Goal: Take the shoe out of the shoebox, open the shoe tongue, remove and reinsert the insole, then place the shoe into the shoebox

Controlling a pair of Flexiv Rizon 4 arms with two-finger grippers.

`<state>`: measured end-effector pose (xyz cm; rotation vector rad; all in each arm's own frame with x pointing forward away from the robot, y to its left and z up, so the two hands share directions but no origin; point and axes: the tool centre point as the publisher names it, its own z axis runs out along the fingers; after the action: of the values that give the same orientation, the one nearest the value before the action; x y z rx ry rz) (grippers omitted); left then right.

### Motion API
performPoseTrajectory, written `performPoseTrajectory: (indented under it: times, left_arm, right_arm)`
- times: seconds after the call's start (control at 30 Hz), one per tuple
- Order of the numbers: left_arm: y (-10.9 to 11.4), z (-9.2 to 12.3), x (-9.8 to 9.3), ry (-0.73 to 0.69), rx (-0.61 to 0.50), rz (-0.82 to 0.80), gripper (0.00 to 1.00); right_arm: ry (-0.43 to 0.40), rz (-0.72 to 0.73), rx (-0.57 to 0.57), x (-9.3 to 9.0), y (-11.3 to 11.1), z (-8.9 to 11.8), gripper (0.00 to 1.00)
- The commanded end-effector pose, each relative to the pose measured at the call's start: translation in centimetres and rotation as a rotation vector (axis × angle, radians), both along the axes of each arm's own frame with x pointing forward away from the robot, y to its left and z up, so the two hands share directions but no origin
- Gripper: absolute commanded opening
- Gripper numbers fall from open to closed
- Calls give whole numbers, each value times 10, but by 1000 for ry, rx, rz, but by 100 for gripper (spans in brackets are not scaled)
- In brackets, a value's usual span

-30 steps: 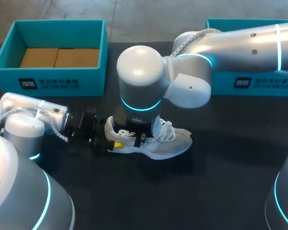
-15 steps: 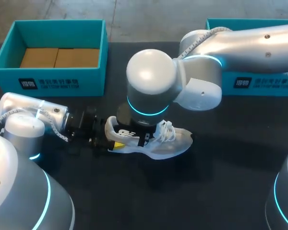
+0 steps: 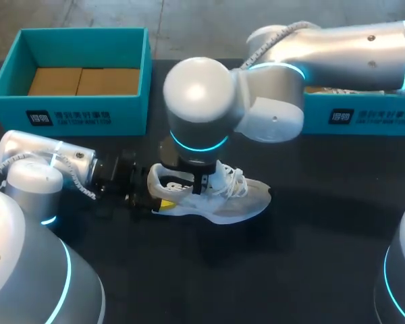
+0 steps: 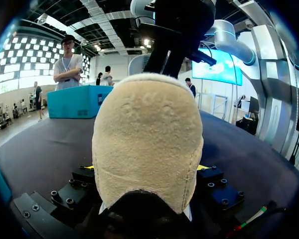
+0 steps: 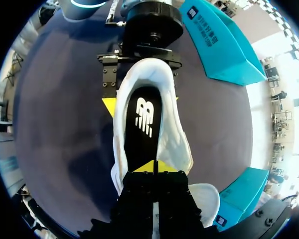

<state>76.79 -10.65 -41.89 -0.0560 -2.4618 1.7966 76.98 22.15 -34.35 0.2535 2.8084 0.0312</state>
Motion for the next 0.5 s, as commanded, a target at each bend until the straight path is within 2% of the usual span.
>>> performPoseTrajectory:
  times: [0.03,0.33,0.5]
  left_arm:
    - [-1,-3,2,0,3,0,0]
    - [-1,-3,2,0,3,0,0]
    - [-1,-3,2,0,3,0,0]
  right_arm:
    - [11,-9,-50,5,14,-7,0]
    - [29,-25,-70,5,17,-15,0]
    - [24,-48,-72,3,10,-19,0]
